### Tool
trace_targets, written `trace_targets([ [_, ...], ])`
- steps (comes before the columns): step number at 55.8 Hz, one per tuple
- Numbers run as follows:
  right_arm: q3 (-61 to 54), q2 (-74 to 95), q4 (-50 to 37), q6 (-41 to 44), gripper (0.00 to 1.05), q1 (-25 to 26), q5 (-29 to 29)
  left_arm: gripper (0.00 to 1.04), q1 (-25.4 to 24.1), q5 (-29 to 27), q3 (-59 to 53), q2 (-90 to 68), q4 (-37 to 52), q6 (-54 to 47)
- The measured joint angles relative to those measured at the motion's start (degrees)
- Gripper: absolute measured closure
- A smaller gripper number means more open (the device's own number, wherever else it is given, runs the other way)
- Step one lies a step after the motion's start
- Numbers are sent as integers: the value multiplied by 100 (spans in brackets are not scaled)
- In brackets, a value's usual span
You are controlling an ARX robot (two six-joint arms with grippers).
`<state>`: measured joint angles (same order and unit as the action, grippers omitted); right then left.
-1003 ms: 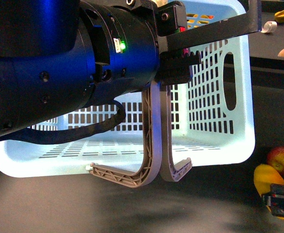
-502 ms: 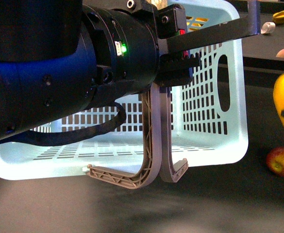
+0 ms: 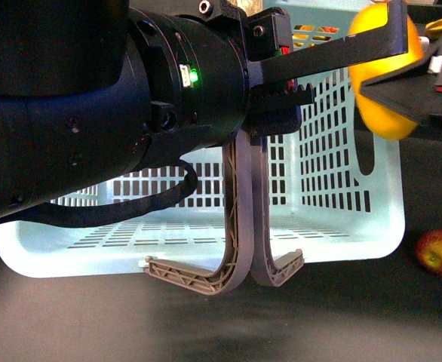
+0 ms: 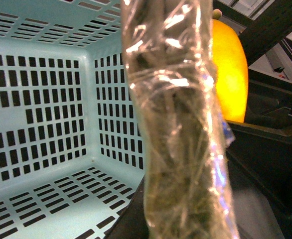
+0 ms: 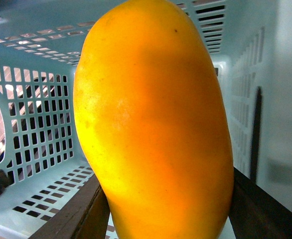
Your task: Pick mango with right arm and hold basket with left
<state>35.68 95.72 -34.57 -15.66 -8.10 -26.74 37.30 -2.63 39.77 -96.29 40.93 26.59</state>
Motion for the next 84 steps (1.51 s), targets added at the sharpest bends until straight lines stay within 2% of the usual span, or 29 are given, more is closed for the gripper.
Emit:
trace_targets([
  [16, 614, 669, 20, -155, 47, -481, 544, 100, -2, -31, 0, 0, 0, -4],
  [19, 680, 802, 17, -212, 38, -525, 586, 100, -2, -22, 0, 0, 0, 0],
  [34, 684, 728, -131, -326, 6, -553, 597, 100, 0, -2, 0, 0, 0, -9],
  [39, 610, 544, -133, -313, 8, -514, 664, 100, 2, 24, -4, -15, -7, -9],
  [58, -278, -1043, 179, 37, 8, -221, 1161, 100, -4, -17, 7, -13, 0, -4],
  [76, -1731, -3676, 1495, 293, 8, 190, 2308, 100, 0, 2, 7, -13, 0, 17],
  [84, -2017, -4933, 2258, 369, 8, 428, 2564, 100, 0, 2, 7, -13, 0, 20],
])
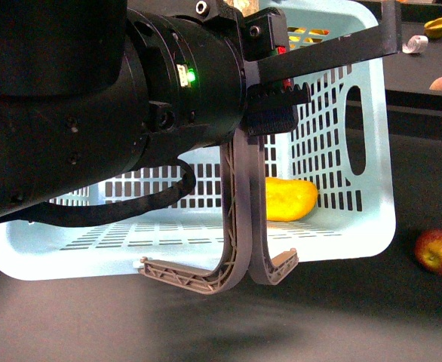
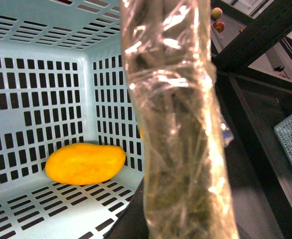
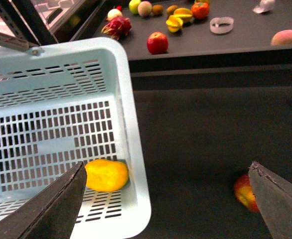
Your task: Pick mango with right arm and hold basket with left
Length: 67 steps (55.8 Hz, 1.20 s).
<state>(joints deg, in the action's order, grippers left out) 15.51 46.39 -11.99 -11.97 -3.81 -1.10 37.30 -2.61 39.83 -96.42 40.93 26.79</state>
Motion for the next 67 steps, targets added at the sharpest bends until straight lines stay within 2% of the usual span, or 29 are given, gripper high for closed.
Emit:
trace_targets([
  [10, -177, -1502, 1211, 170, 8, 96, 531, 100, 0, -7, 0, 0, 0, -2],
  [25, -229, -1705, 1137, 302, 9, 133, 481, 100, 2, 0, 0, 0, 0, 2],
  [29, -691, -1864, -37, 699, 21, 297, 155, 100, 0, -2, 0, 0, 0, 0],
  [33, -931, -2015, -623, 907, 32, 352, 144, 100, 0, -9, 0, 0, 0, -15],
  [38, -1021, -2179, -704, 1027, 44, 367, 140, 100, 0, -7, 0, 0, 0, -11],
  [50, -1261, -2699, -431, 1163, 92, 369, 125, 100, 0, -9, 0, 0, 0, -11],
  [54, -1290, -2826, -348, 1180, 104, 369, 122, 100, 0, -9, 0, 0, 0, -11],
  [67, -1523, -3198, -236, 1187, 103, 369, 120, 100, 0, -11, 0, 0, 0, -11],
])
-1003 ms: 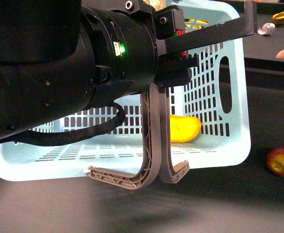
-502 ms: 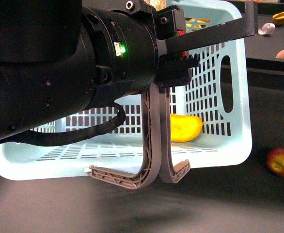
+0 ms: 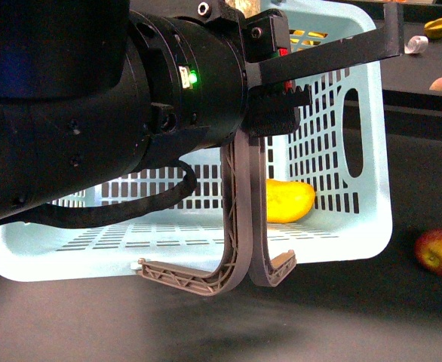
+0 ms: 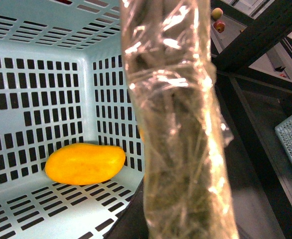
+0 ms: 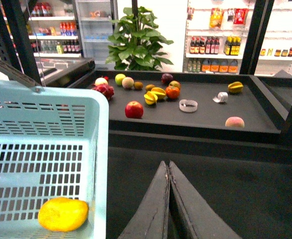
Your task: Pick mango with right arm and hold basket with left
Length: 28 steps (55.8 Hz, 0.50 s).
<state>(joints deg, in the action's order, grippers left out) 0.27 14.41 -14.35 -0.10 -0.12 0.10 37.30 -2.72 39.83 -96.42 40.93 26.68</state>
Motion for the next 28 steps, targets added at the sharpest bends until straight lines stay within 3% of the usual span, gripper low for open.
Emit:
trace_targets([
  [17, 0, -439, 411, 0, 103, 0, -2, 100, 0, -2, 0, 0, 0, -2],
  [23, 4, -1141, 1322, 4, 103, 0, -17, 100, 0, 7, 0, 0, 0, 2],
  [28, 4, -1403, 1399, 4, 103, 0, -20, 100, 0, -2, 0, 0, 0, 2],
])
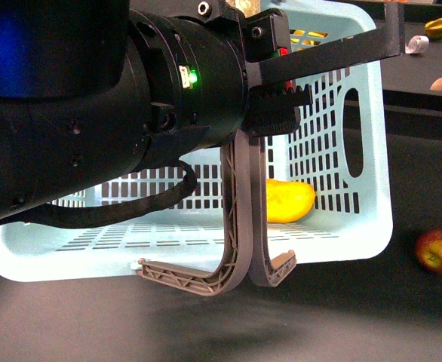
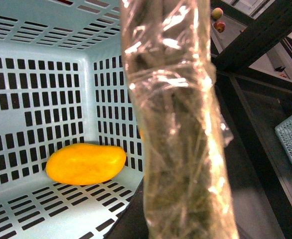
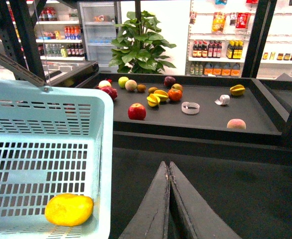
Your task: Pick mango with right arm and hold basket with left
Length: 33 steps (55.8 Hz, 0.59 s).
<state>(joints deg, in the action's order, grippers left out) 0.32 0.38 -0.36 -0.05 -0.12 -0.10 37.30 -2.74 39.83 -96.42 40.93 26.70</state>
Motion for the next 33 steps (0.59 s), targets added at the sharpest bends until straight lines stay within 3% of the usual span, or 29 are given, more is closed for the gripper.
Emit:
trace_targets([
  [33, 0, -7, 26, 4, 102, 0, 2, 100, 0, 2, 0, 0, 0, 0],
])
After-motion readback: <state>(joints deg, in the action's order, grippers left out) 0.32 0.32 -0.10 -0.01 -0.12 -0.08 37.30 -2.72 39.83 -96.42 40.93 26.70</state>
